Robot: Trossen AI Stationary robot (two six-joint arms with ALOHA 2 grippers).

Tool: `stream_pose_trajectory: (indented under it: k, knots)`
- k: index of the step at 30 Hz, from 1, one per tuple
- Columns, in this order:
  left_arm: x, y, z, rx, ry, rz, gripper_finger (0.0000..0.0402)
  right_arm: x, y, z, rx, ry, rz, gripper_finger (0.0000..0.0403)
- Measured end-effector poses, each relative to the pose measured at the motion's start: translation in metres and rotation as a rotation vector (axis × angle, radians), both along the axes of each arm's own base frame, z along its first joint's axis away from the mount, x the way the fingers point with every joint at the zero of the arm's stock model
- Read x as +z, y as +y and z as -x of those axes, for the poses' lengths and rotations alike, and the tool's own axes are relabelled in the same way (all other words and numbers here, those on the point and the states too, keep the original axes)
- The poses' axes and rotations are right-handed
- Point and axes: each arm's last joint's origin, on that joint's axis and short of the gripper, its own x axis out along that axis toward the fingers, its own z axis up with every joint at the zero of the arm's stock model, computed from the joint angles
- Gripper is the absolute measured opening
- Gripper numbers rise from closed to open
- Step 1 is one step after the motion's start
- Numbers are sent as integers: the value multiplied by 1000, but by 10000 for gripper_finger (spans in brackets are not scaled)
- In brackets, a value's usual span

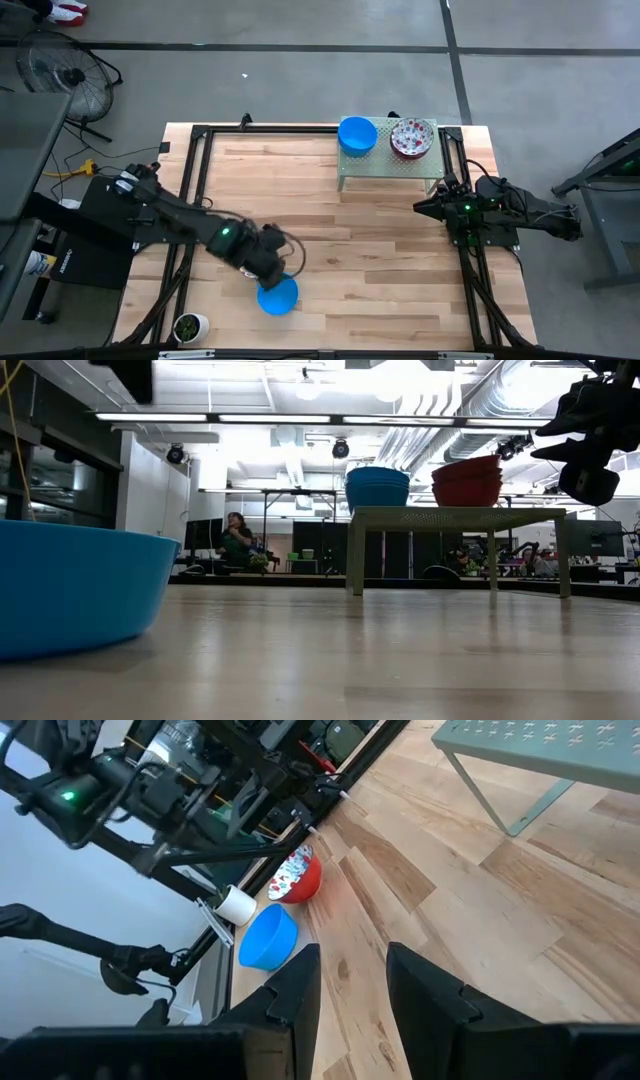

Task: Pick & Place Mini bowls
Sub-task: Stack the blue bowl on the blue bowls on the shelf

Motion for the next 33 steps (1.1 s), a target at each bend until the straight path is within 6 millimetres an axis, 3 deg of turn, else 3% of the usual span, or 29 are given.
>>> stream_pose_trajectory:
  k: [8,17,20,27,33]
  knots:
    - [-15,-18,15,97,19,27,0,0,0,0,0,0,0,105]
    - [-25,-22,24,94,19,8,0,0,0,0,0,0,0,105]
    - [-23,-25,22,45,-11,21,0,0,0,0,0,1,0,105]
    - [-22,-41,7,-295,-126,4,0,0,0,0,0,1,0,105]
    - [-35,-51,1,-253,-87,60,0,0,0,0,0,0,0,105]
